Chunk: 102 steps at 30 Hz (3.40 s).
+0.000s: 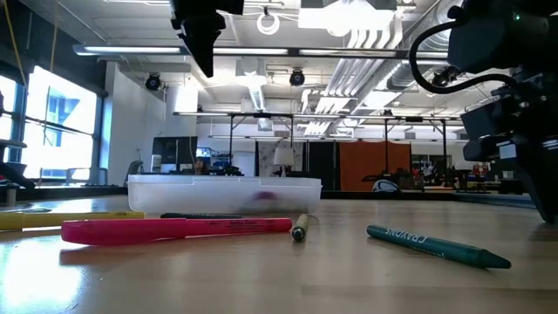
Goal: Pick & place school supplies into a supply box
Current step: Put the dark green crayon into the gray supply box, then put the blue pencil into the gray supply box
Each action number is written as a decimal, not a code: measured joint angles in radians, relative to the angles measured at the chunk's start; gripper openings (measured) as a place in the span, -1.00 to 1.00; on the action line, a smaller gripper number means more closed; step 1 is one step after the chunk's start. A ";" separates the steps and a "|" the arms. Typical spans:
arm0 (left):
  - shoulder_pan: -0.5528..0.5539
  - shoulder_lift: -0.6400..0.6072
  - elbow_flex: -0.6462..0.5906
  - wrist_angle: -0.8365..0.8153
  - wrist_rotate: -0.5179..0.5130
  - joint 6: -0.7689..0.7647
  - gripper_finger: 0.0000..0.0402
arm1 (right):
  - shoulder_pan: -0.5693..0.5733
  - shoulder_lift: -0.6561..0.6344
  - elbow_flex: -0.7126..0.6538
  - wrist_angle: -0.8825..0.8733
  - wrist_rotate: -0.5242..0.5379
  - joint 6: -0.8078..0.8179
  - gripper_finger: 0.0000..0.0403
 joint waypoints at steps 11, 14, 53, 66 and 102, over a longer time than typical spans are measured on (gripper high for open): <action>0.000 0.000 0.000 0.000 0.000 0.000 -0.24 | -0.002 0.002 0.001 0.000 0.008 0.045 -0.94; 0.000 0.000 0.000 0.000 0.000 0.008 -0.24 | -0.002 0.000 0.002 0.017 0.004 0.046 -0.96; -0.002 -0.127 -0.093 -0.276 0.243 -0.307 -0.24 | -0.245 0.732 1.067 0.149 0.228 -0.360 -0.82; -0.344 -0.129 -0.366 -0.190 0.750 -0.817 -0.24 | -0.227 0.720 1.069 0.128 0.362 -0.549 -0.52; -0.619 0.276 -0.485 0.351 0.527 -1.610 -0.24 | -0.155 0.665 1.070 0.062 0.400 -0.636 -0.52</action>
